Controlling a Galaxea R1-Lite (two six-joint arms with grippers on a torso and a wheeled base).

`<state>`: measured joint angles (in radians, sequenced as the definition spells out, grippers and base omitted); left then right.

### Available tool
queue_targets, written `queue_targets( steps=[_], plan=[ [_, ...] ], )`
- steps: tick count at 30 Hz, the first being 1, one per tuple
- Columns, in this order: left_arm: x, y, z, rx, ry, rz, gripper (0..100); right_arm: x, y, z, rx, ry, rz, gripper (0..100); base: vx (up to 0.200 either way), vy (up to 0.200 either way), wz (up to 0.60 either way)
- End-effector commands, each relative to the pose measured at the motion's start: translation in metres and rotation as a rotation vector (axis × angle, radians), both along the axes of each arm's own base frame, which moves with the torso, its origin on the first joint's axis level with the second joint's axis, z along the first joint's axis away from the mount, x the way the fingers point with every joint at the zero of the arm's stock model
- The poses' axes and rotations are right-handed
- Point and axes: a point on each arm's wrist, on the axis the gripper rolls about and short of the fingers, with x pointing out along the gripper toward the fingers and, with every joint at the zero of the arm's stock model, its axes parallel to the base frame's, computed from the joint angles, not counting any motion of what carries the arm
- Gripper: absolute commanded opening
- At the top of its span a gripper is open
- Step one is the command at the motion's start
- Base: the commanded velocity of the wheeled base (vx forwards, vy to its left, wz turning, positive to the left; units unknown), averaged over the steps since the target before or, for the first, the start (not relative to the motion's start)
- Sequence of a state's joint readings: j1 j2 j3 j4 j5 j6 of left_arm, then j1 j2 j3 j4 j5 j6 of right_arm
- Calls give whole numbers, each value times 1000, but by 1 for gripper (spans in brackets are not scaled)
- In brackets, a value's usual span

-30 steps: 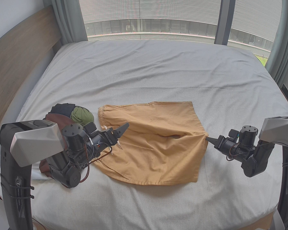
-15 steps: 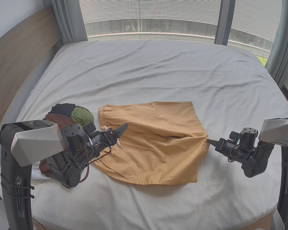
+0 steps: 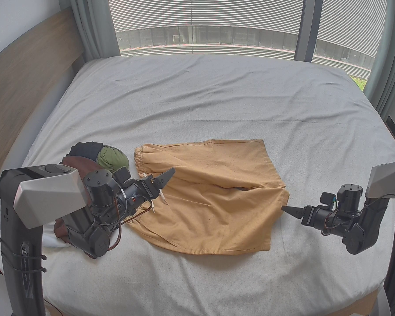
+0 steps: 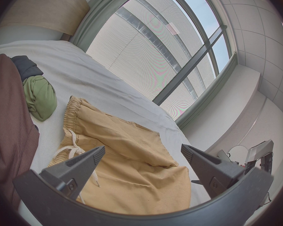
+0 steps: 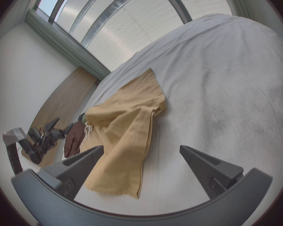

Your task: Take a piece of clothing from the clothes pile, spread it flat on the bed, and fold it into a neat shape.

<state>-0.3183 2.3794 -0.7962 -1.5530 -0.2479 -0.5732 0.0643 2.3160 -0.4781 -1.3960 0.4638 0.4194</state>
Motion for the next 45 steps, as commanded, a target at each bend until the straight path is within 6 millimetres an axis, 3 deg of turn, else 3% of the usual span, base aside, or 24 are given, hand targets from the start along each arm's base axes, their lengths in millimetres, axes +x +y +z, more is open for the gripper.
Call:
queue_targets(
  steps=[1, 10, 20, 45],
  plan=[
    [0, 0, 1, -1, -2, 2, 100, -18, 3, -17, -31, 53, 77, 100, 0, 0, 0],
    [1, 2, 0, -1, -2, 5, 100, -30, 28, -56, -57, 101, 189, 100, 0, 0, 0],
    [1, 2, 0, -1, -2, 5, 100, -37, 46, -75, -69, 159, 243, 100, 0, 0, 0],
    [1, 2, 2, -2, -5, 5, 100, -34, 59, -77, -58, 152, 265, 100, 0, 0, 0]
  ],
)
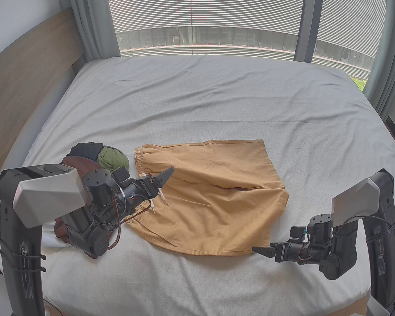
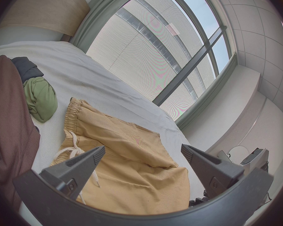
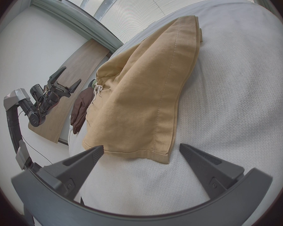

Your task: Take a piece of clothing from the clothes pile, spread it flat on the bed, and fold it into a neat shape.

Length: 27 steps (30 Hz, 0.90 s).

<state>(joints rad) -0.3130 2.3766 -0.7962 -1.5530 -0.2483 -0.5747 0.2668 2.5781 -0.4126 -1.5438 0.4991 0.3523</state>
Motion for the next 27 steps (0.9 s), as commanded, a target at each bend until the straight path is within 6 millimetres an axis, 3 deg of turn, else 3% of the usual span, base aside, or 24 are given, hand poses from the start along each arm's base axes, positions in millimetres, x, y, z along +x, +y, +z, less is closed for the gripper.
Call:
queue_targets(
  steps=[1, 4, 5, 27],
  plan=[
    [0, 0, 0, -1, -2, 0, 100, -1, 0, -3, -3, 9, 3, 100, 0, 0, 0],
    [0, 0, 0, -1, -2, 0, 100, -1, 0, -3, -2, 8, 3, 100, 0, 0, 0],
    [0, 0, 1, -2, -4, 0, 100, -1, 0, -3, -2, 8, 3, 0, 0, 0, 0],
    [0, 1, 1, -2, -4, 1, 100, -1, 3, -2, 3, 6, 14, 0, 0, 0, 0]
  ],
)
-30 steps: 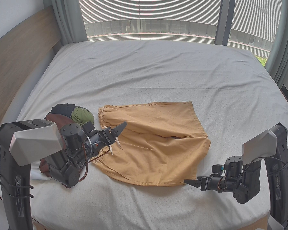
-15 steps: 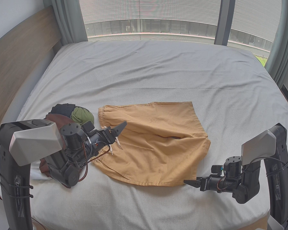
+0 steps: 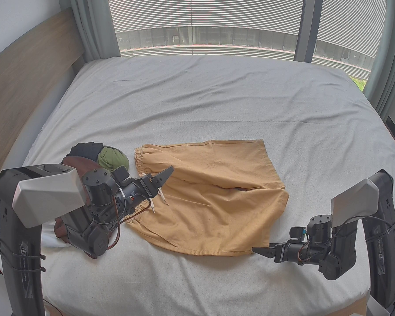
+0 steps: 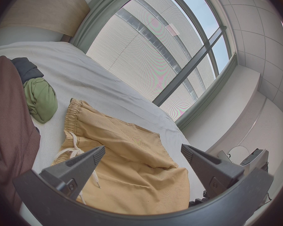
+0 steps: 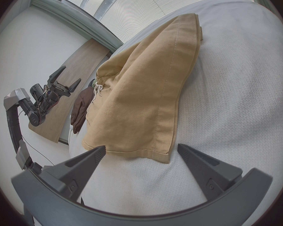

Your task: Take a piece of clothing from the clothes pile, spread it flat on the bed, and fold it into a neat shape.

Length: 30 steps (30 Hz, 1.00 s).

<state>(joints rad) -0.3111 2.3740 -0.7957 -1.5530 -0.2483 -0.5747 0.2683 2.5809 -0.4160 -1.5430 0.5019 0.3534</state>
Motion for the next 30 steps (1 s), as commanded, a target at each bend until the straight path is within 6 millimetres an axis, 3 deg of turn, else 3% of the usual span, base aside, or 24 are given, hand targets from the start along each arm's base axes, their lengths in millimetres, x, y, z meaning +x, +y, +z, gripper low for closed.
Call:
queue_targets(
  steps=[1, 30],
  plan=[
    [0, 0, 0, -1, -2, -1, 100, -2, 4, -1, 2, 6, 16, 0, 0, 0, 0],
    [0, 0, -1, 0, 2, -1, 100, 0, -1, 3, 11, 3, -9, 0, 0, 0, 0]
  ],
)
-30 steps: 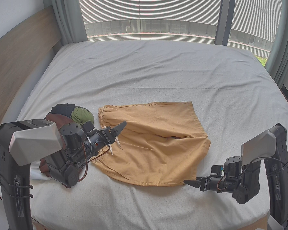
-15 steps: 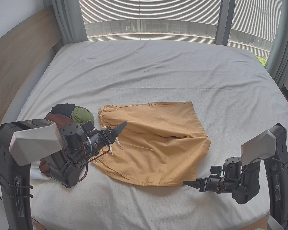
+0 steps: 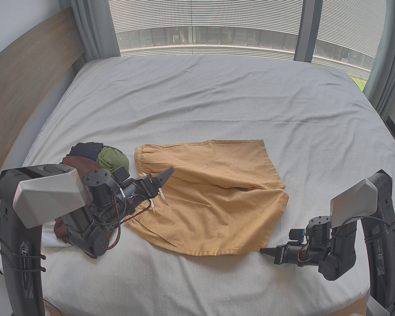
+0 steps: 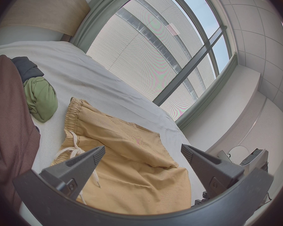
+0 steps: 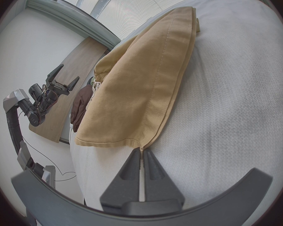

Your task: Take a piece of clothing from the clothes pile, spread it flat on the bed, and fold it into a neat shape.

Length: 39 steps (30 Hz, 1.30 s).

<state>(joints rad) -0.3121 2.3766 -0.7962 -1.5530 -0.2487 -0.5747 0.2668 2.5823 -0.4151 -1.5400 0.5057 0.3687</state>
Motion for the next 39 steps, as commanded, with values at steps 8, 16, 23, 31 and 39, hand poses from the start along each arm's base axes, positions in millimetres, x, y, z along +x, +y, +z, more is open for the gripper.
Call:
queue_targets(
  steps=[8, 16, 23, 31, 39],
  plan=[
    [-1, 1, -1, 1, 5, 1, 100, -7, -16, 26, 1, -33, -44, 0, 0, 0, 0],
    [-12, 12, -13, 26, 71, 21, 100, -30, -43, 35, -34, 17, -93, 0, 0, 0, 0],
    [-10, 46, -35, 124, 107, 87, 100, -42, -49, 34, -34, 53, -70, 0, 0, 0, 0],
    [-16, 57, -59, 138, 197, 96, 100, -43, -49, 31, -36, 67, -69, 0, 0, 0, 0],
    [-19, 70, -66, 155, 278, 138, 100, -43, -49, 28, -37, 75, -69, 0, 0, 0, 0]
  ],
)
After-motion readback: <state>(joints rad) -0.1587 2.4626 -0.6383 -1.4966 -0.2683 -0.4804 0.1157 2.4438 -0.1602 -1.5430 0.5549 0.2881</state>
